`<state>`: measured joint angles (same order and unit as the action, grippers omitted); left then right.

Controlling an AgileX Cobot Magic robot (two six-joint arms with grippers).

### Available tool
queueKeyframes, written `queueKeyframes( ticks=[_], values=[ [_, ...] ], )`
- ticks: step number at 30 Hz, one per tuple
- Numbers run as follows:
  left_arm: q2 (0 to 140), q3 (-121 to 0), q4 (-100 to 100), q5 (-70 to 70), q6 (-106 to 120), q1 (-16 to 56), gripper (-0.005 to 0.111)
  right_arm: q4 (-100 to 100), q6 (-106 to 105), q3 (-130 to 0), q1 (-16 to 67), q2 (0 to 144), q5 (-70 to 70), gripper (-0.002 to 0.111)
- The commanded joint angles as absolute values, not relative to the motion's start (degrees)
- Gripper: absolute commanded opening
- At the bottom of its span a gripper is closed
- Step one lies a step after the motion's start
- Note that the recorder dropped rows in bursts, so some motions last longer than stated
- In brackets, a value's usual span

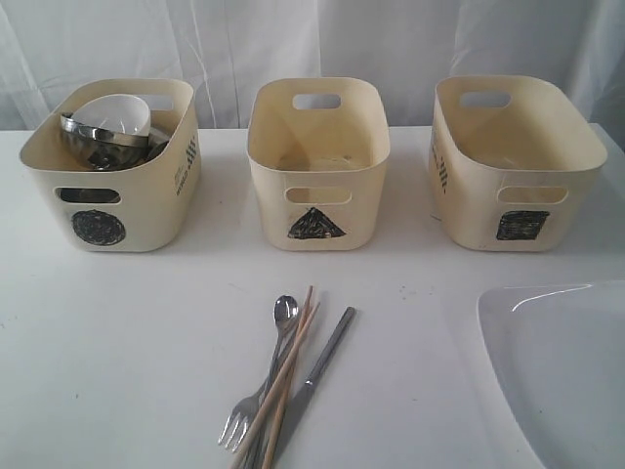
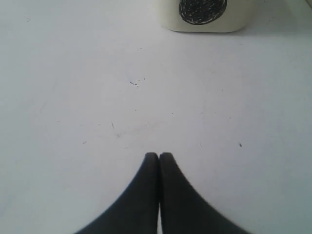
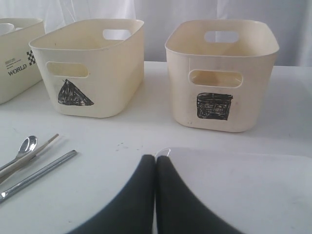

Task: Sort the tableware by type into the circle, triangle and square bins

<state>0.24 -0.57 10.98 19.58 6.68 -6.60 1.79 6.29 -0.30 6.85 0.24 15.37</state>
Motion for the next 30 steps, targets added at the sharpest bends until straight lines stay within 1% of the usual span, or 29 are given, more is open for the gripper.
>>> queueKeyframes(
  ticks=[1, 8, 11, 15, 19, 23, 24, 27, 29, 30],
  values=[
    [0.0, 0.0, 11.4, 19.9, 6.9, -6.7, 0.0, 1.9, 6.3, 0.0, 7.0, 0.0, 15.0, 0.0],
    [0.0, 0.0, 11.4, 19.9, 6.9, -6.7, 0.0, 1.9, 6.3, 0.0, 7.0, 0.0, 14.7, 0.0],
    [0.0, 0.0, 11.4, 19.9, 6.9, -6.7, 0.0, 1.9, 6.3, 0.0, 7.0, 0.0, 11.1, 0.0],
    [0.0, 0.0, 11.4, 19.9, 6.9, -6.7, 0.0, 1.7, 8.1, 0.0, 7.0, 0.0, -2.0, 0.0],
    [0.0, 0.0, 11.4, 19.9, 6.9, -6.7, 0.0, -0.4, 18.8, 0.0, 7.0, 0.0, -15.3, 0.0],
    [0.0, 0.0, 11.4, 19.9, 6.9, -6.7, 0.0, -0.8, 32.2, 0.0, 7.0, 0.0, -23.7, 0.0],
    [0.0, 0.0, 11.4, 19.9, 6.9, -6.7, 0.0, -2.2, 32.7, 0.0, 7.0, 0.0, -25.0, 0.0],
    [0.0, 0.0, 11.4, 19.9, 6.9, -6.7, 0.0, -16.6, 32.8, -0.4, 7.0, 0.0, -30.7, 0.0],
    [0.0, 0.0, 11.4, 19.9, 6.9, -6.7, 0.0, -31.9, 31.8, -4.4, 7.0, 0.0, -36.6, 0.0],
    [0.0, 0.0, 11.4, 19.9, 6.9, -6.7, 0.0, -33.8, 30.2, -6.1, 7.0, 0.3, -38.5, 0.0]
  ],
)
